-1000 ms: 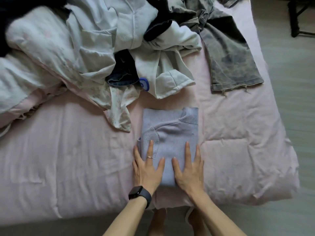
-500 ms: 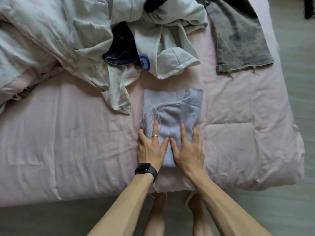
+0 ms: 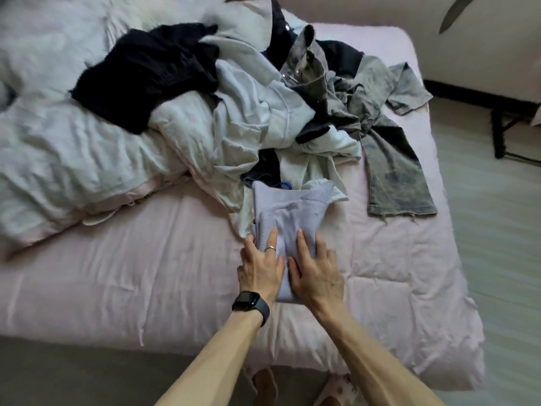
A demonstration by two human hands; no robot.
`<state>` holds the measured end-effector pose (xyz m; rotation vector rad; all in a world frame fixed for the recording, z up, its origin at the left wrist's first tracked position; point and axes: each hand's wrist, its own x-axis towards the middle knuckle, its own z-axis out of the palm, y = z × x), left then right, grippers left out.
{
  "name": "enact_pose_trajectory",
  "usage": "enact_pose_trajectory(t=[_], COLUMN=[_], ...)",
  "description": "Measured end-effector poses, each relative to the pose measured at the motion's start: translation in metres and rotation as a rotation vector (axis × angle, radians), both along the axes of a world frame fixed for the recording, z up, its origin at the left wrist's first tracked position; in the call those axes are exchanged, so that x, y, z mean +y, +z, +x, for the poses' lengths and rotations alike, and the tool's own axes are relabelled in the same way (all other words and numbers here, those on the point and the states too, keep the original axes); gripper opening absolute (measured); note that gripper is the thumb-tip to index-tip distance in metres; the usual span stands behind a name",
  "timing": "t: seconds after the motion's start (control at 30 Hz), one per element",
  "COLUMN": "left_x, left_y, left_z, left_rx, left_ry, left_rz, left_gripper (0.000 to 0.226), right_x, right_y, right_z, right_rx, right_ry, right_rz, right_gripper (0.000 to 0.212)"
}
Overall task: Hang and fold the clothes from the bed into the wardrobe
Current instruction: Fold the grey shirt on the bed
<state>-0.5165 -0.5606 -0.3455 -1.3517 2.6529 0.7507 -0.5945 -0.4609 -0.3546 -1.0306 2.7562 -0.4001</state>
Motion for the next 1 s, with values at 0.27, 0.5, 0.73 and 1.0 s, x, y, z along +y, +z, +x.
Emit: enact_pose_trajectory(t=[0.27,0.5,0.73,1.0], left_x=[-0.078,-0.105,-0.034,0.127], left_y=[0.166,0.315,0.422,0.512], left_z=[0.047,0.134,0.256,0.390], left_rx=[0.302,0.440,0.282,0.022], left_ry=[0.285,0.560,0.937,1.330], left_rz=[-0.236,-0.628,-1.006,-1.287], left_gripper=[0.066,0.069,0.070,0.066], right_x=[-0.107,-0.185,-0.182,-0.074], right_y=[0.165,0.309,0.419,0.509], right_z=[0.014,0.077,0.202,0.378], right_rx=[0.202,0.185,0.093,-0.154], right_ry=[0.288,0.669,1.135,1.493], right_rz=[-0.291,-0.647,-0.983,-1.095], right_gripper=[0.055,0.052,0.052,0.062])
